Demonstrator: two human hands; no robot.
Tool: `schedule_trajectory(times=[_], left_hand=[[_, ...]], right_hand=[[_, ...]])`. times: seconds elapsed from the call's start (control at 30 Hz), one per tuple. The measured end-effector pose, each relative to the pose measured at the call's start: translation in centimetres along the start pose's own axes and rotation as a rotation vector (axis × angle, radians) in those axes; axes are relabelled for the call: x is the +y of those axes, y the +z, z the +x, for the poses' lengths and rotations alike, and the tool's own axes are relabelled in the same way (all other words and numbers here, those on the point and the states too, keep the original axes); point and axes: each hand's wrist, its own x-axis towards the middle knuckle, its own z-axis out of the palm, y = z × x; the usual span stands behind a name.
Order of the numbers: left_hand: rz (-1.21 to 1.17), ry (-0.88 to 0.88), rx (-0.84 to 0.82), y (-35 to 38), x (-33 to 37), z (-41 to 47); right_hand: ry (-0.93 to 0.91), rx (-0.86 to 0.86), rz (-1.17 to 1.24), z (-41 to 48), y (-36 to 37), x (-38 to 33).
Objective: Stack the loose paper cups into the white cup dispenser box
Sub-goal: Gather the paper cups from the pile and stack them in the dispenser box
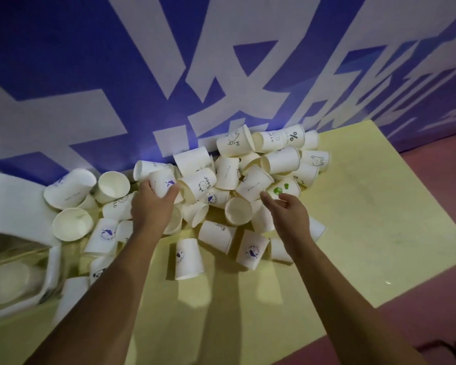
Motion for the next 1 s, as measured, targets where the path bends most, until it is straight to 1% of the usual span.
schedule_trajectory(times=[0.1,0.17,0.27,0.33,0.4,0.5,0.63,0.7,0.8,0.87,0.93,1.0], left_hand=[[-0.143,-0.019,0.076,-1.6,0.2,-1.3],[-0.279,-0.026,0.094,-3.1,-0.3,-2.2],[-0.444,-0.036,0.062,-5.2,-2.1,-2.9],[-0.512,-0.103,0.022,-6.1,-3.2,-2.7],[-0.602,-0.185,0.016,-6.8,-4.0,-2.4],[-0.683,-0.239,0.009,-7.5,-4.7,-2.3],[-0.887,-0.297,-0.026,-8.5,-5.6,-2.4],[-0.967,-0.313,-0.083,-9.4,-6.2,-2.7],[-1.033,-0.352,-0.164,-10.9,-7.2,-3.1],[-1.068,-0.346,-0.184,-12.0,-8.3,-3.2],[-1.109,-0.321,-0.18,-13.3,-9.8,-3.4],[-1.138,-0.303,-0.154,-14.7,-11.2,-3.7]], right_hand=[[0.085,-0.041,0.031,3.3,1.3,-0.6],[0.121,-0.055,0.064,4.8,2.3,-1.0],[0.14,-0.053,0.168,6.0,3.1,-1.6],[0.136,-0.059,0.221,6.4,3.5,-1.7],[0.128,-0.059,0.241,6.6,3.6,-1.6],[0.15,-0.072,0.249,6.4,3.8,-2.2],[0.077,-0.043,0.149,5.3,4.6,-3.1],[0.033,-0.031,0.079,5.1,5.5,-3.4],[0.054,0.053,-0.036,4.4,6.8,-4.2],[0.041,0.09,0.007,3.4,7.1,-4.7],[-0.027,0.109,0.059,1.6,7.2,-5.1],[-0.12,0.116,0.041,-1.3,7.4,-5.5]])
